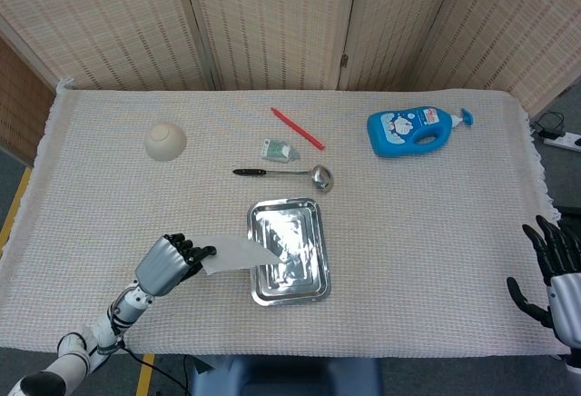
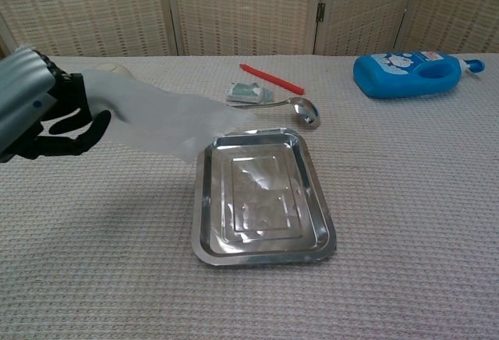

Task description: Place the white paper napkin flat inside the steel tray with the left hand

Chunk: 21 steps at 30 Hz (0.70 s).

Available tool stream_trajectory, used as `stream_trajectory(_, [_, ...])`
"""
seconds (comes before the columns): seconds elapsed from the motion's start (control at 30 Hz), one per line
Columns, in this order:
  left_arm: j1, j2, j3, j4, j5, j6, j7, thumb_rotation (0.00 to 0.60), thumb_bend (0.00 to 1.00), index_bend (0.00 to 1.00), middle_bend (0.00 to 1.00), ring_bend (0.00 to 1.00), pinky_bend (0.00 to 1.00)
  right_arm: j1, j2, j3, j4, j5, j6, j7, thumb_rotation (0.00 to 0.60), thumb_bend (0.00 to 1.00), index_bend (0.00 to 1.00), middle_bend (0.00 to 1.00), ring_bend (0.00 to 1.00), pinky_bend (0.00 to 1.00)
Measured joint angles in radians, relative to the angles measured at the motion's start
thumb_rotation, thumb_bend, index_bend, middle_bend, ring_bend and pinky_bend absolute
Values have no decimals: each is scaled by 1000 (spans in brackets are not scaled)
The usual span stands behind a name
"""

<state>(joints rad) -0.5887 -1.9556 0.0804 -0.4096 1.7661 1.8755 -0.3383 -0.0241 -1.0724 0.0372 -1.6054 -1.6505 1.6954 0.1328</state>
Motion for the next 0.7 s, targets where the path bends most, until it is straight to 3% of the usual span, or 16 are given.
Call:
stream_trajectory(0.33, [-165, -61, -35, -50, 18, -127, 86, 600, 638, 539, 1000, 1000, 1000, -20, 28, -3, 6, 6, 24, 59, 600, 426, 0, 0, 0, 0])
stream_trajectory(0.7, [-186, -159, 4, 23, 41, -225, 118, 600, 636, 513, 1000, 1000, 1000, -42, 53, -2, 13, 5, 55, 111, 600, 427, 0, 0, 0, 0])
